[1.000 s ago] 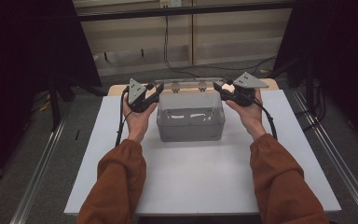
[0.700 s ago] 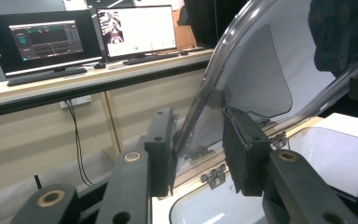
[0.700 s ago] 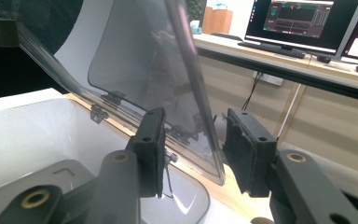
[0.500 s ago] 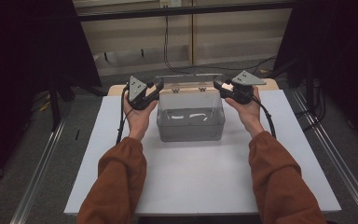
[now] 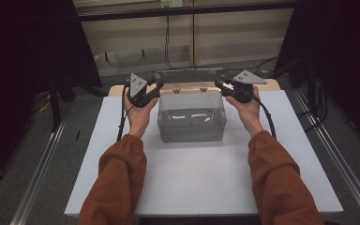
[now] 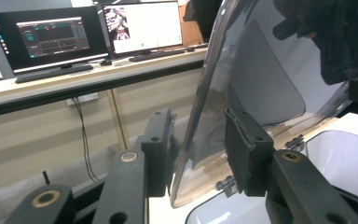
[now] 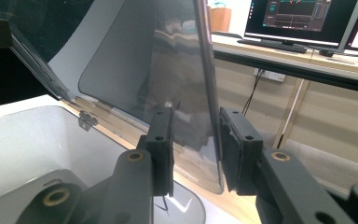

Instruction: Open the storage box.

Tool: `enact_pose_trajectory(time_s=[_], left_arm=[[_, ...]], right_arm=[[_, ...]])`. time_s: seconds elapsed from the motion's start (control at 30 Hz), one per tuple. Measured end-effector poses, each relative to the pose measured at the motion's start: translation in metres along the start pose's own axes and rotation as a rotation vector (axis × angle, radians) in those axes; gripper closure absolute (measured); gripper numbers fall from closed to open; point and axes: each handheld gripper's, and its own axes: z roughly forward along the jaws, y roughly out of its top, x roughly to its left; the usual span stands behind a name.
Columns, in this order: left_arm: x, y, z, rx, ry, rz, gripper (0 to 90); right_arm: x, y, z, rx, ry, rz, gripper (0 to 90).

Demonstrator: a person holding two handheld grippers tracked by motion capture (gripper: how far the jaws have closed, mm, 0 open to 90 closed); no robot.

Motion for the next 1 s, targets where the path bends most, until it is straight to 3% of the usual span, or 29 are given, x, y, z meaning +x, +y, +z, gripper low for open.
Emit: enact_pose_trajectory(time_s=[0.07,0.17,0.27,0.33,0.77,0.83,0.9,1.0], left_arm=[[0.002,-0.002,0.001,0.010,0.006,-0.001,60.7],[0.003,-0.004,0.003,0.002,0.000,-0.043,60.5],[0.004,-0.005,0.006,0.014,0.011,-0.019,60.4],[0.004,-0.006,0.008,0.011,0.013,-0.034,60.6],[0.009,-0.013,0.021,0.052,-0.014,-0.016,61.9],[0.010,-0.015,0.023,0.055,-0.016,-0.030,62.0],[0.009,-0.018,0.025,0.055,-0.034,-0.086,62.7],[0.007,-0.021,0.027,0.082,-0.021,-0.054,63.3]], right_arm=[[-0.001,0.000,0.000,-0.001,0.000,0.001,66.8],[-0.001,0.002,0.001,0.001,-0.004,-0.007,67.1],[-0.001,0.002,0.002,0.008,-0.007,-0.006,67.5],[-0.002,0.002,0.002,0.003,-0.007,-0.006,67.7],[-0.005,0.005,0.004,0.012,-0.016,-0.025,70.6],[-0.005,0.005,0.004,0.015,-0.017,-0.023,70.9],[-0.005,0.005,0.005,0.015,-0.017,-0.022,71.0],[-0.006,0.006,0.006,0.022,-0.015,-0.026,71.0]])
